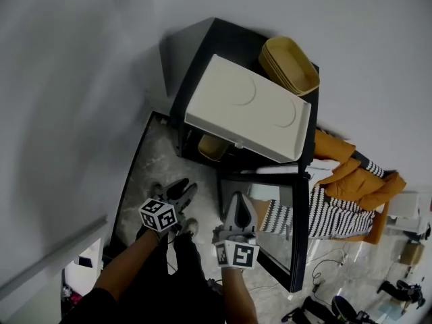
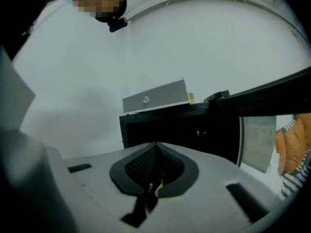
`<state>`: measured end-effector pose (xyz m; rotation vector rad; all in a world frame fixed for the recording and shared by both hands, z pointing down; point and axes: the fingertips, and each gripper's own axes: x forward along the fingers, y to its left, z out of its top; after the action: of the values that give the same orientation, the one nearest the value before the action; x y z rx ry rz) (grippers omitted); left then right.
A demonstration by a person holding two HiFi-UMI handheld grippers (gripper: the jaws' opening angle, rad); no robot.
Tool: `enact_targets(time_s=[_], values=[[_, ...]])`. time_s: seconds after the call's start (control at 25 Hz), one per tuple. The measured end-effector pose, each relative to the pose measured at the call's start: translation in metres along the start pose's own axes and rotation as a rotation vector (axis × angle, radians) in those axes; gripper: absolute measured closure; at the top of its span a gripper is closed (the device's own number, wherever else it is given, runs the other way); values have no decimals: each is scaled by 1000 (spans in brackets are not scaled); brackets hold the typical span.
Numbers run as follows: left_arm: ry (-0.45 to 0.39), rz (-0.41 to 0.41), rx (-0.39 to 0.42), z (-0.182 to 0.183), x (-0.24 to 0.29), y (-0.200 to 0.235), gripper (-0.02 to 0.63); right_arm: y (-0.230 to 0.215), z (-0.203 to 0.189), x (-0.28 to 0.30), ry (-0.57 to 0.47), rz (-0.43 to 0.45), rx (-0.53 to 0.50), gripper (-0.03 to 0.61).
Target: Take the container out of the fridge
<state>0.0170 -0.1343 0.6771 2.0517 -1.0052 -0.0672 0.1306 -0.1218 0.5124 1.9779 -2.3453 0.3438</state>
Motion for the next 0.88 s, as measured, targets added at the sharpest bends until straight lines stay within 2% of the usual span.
enact_targets(time_s=[0.12, 0.24, 0.36, 0.44, 0.6, 0.72, 0.88], values=[[11, -17, -87, -13, 19, 17, 462, -1, -8, 7, -21, 5, 1, 578], [16, -23, -210, -29, 35, 39, 459, 0, -14, 9, -11, 8, 17, 578], [-9, -17, -310, -41, 51, 65, 436, -1, -16, 12, -13, 4, 39, 578], [-23, -3, -348, -44, 59, 80, 421, -2, -19, 14, -11, 4, 51, 578], [-13, 26, -363, -55, 78, 103, 413, -3, -25, 16, -6, 9, 69, 578], [-34, -16, -437, -60, 95, 104, 411, -6, -31, 19, -2, 13, 75, 578], [-78, -24, -517, -66, 114, 116, 408, -10, -40, 27, 8, 17, 75, 578]])
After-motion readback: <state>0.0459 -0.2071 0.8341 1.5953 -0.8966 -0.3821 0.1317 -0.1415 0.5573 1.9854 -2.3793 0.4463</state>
